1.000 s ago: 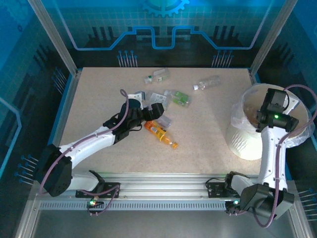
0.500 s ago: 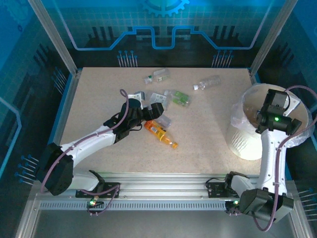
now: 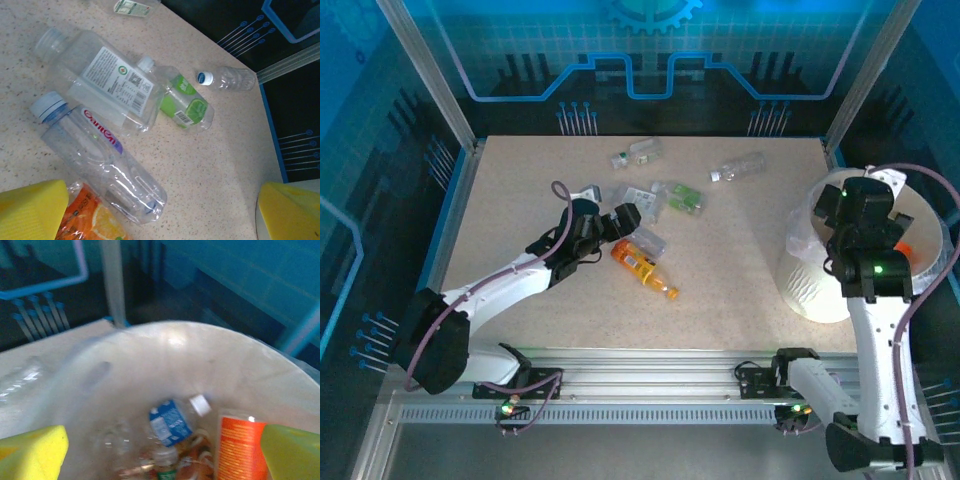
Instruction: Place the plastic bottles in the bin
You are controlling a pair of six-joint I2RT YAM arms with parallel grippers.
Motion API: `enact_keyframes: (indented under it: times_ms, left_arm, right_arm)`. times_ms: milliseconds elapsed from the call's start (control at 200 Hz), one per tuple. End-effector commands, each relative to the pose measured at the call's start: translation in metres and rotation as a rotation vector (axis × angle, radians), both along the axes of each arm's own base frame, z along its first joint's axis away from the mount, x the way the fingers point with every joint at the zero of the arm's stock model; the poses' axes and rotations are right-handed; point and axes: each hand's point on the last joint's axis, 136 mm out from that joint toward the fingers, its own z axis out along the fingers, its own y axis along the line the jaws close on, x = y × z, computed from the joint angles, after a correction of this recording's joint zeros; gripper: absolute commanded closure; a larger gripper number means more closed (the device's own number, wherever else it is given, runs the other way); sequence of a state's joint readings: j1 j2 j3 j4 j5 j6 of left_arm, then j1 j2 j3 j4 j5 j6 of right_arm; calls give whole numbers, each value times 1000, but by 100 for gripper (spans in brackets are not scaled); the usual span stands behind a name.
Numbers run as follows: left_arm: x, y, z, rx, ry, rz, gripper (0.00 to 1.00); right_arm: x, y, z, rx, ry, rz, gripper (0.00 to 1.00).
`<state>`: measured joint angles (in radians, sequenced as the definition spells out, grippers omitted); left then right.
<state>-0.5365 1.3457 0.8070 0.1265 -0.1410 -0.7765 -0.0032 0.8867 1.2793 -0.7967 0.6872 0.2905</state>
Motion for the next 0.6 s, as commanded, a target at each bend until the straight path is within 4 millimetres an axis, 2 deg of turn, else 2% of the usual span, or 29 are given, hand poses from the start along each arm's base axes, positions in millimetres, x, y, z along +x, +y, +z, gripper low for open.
enact_keyframes:
  times_ms: [0, 295, 450, 595]
  left_arm:
    - [-1, 10, -6, -6, 22, 44, 1]
    - [-3, 17, -13, -7, 44, 71, 1]
    - [-5, 24, -18, -4, 72, 114, 1]
    - [-8, 25, -18, -8, 78, 113, 1]
  right_arm:
    - [7, 31, 23, 24, -94, 155, 0]
    - [28, 141, 44, 106, -222, 715, 0]
    - [31, 203, 37, 112, -186, 983, 0]
    - [36, 246, 13, 59, -93, 1123, 0]
